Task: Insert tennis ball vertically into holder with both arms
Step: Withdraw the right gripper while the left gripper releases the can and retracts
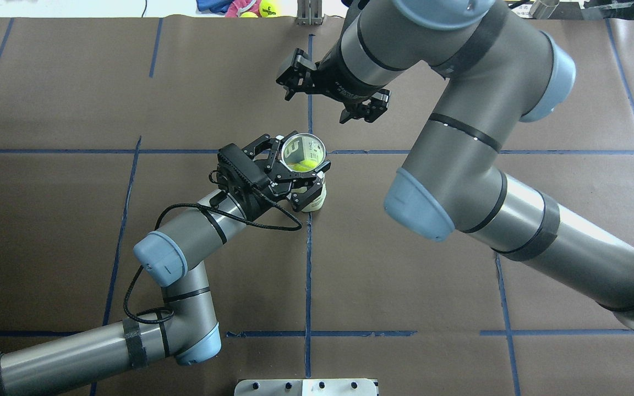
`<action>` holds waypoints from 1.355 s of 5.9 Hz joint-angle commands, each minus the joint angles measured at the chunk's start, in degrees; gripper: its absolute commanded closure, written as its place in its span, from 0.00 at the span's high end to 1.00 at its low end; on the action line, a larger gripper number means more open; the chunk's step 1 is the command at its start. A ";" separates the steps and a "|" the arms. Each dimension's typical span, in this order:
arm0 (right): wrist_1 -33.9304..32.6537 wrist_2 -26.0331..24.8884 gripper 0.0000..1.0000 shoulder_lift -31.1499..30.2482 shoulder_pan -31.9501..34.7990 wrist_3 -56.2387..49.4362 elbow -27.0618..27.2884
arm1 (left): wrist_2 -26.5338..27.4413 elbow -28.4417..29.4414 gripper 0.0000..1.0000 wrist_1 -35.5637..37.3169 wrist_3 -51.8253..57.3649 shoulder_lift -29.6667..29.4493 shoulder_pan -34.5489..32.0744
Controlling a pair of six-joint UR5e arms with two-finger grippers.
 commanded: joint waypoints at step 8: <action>-0.53 13.29 0.99 -26.21 26.04 -43.16 3.84 | 0.00 -16.47 0.99 1.99 -3.23 12.25 -5.69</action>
